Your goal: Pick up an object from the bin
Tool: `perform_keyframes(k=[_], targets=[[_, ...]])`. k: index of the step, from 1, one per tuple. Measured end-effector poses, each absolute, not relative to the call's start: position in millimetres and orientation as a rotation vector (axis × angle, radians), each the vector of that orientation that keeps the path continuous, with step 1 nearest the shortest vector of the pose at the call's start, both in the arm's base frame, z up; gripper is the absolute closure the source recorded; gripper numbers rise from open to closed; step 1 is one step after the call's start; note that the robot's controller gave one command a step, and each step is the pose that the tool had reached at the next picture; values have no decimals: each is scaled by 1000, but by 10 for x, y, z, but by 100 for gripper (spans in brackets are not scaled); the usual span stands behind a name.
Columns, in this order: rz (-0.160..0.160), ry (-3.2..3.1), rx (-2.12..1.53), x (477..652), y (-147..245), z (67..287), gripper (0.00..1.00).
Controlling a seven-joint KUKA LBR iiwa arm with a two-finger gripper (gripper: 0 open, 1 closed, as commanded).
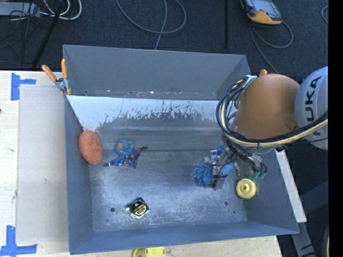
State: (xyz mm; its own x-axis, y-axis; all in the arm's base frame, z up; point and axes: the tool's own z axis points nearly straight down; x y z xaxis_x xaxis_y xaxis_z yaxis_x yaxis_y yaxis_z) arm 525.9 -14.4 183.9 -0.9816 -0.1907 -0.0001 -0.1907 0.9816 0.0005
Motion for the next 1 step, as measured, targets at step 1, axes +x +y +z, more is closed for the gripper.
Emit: perform_keyframes(k=[1], targets=[[1,3127,-301,5259,-144,1839,100]])
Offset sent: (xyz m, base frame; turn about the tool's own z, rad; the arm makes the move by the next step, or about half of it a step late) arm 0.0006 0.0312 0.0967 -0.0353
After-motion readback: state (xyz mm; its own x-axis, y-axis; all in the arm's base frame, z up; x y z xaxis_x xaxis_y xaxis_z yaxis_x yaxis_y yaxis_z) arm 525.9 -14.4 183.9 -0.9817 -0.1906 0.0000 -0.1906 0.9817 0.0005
